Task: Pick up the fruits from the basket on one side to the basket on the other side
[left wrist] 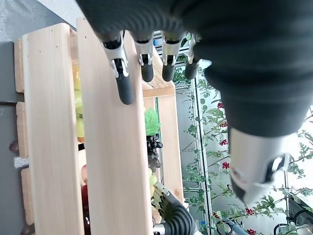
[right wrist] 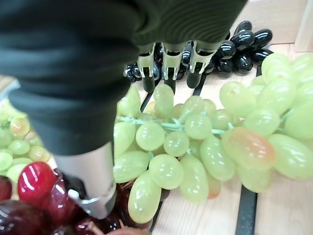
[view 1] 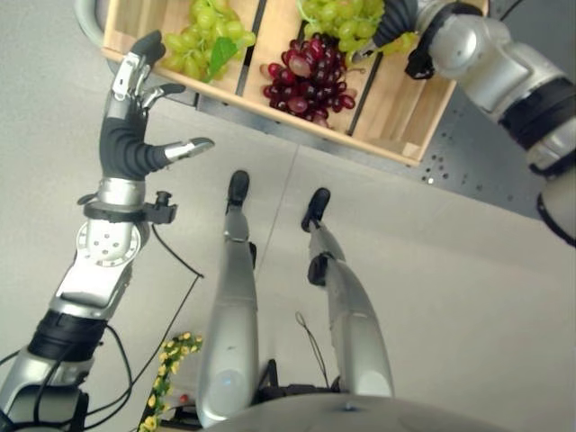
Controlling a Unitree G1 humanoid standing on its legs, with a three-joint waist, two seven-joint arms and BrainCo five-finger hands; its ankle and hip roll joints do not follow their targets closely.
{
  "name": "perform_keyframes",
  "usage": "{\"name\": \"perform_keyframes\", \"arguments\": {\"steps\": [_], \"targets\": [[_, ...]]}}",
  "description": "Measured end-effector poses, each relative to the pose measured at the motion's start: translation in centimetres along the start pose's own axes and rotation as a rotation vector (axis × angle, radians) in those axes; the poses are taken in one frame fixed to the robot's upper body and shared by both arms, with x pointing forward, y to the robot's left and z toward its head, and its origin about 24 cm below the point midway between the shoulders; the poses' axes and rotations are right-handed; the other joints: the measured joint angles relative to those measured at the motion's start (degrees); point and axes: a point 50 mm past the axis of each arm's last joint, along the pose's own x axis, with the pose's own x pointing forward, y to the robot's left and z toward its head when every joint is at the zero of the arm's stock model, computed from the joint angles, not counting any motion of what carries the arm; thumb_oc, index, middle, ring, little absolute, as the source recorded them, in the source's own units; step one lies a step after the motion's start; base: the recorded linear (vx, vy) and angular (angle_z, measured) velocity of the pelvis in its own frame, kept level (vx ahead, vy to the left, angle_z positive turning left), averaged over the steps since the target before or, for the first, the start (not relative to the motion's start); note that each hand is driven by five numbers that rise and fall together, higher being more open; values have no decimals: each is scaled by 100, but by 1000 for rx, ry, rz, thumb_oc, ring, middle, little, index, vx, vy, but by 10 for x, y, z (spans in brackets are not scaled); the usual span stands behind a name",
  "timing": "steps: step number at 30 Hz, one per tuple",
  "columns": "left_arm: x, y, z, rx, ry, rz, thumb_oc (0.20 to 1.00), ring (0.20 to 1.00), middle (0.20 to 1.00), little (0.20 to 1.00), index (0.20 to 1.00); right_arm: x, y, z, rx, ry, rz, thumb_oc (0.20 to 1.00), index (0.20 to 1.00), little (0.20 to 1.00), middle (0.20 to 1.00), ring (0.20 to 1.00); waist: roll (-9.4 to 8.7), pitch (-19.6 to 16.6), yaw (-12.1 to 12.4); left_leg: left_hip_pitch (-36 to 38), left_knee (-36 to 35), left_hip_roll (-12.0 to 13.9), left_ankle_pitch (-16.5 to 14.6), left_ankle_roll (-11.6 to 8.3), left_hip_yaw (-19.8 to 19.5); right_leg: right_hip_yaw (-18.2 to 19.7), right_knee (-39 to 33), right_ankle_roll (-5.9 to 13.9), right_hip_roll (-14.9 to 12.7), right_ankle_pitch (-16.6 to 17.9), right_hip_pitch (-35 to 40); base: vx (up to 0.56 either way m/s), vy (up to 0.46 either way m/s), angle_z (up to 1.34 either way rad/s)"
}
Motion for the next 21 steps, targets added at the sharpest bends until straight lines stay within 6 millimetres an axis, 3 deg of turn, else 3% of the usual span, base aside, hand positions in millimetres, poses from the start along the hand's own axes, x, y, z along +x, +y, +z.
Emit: {"name": "perform_keyframes", "arguments": {"steps": [9,15,21], "targets": [[2,-1,5,-7,-28,-2,1000,1000,1000,1000,1000,-1,-3,-12,5,58,-7,1000,1000,1000,1000,1000,5,0,38,-140,44,-8,1,1,-1,0,36,-4,-9,3,-135,0,0,0],[3,-1,5,-7,-27,-3,1000,1000,1000,1000,1000,-3,-1,-43,21,234,-31,1000,1000,1000,1000,1000,11,3,44,-143,58,-8,1,1,1,5,51,-4,-7,3,-144,0,0,0],[4,-5,5,-17,-28,-10,1000,1000,1000,1000,1000,0,1,-46,-32,278,-33,1000,1000,1000,1000,1000,17,1,83,-155,58,-19,1,1,1,8,53,-3,-13,2,-151,0,0,0]]}}
